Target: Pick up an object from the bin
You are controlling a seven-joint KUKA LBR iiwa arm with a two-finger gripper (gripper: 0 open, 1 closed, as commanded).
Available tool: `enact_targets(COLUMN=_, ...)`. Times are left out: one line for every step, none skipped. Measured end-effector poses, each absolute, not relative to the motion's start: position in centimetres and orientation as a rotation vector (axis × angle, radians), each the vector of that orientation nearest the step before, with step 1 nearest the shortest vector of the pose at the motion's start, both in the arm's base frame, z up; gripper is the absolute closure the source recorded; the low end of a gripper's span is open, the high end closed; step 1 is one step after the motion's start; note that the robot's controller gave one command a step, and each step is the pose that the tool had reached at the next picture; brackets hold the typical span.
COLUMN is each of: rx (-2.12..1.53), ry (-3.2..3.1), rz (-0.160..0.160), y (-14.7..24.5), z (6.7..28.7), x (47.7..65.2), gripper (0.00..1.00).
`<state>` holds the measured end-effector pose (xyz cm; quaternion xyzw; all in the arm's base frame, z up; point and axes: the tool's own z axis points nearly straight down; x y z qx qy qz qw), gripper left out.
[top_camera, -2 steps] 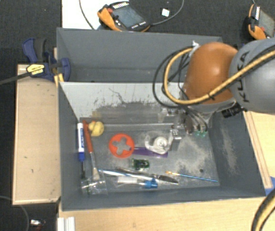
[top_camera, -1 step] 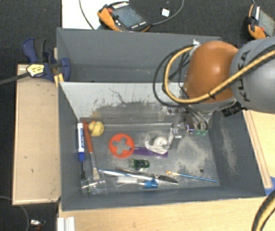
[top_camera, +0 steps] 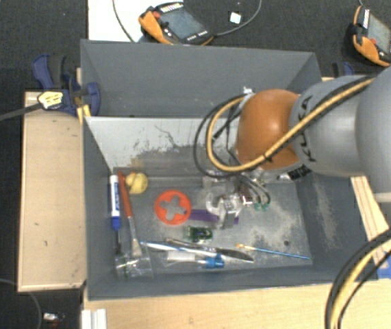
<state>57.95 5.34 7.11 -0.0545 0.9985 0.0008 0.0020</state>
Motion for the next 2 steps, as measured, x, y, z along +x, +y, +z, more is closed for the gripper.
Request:
enact_targets(rx=-0.164, ry=3.118, rz=0.000, y=5.2, z=16.2, x=57.9, gripper=0.00)
enact_targets(rx=-0.132, ry=3.140, rz=0.002, y=3.6, z=10.0, x=57.1, gripper=0.00)
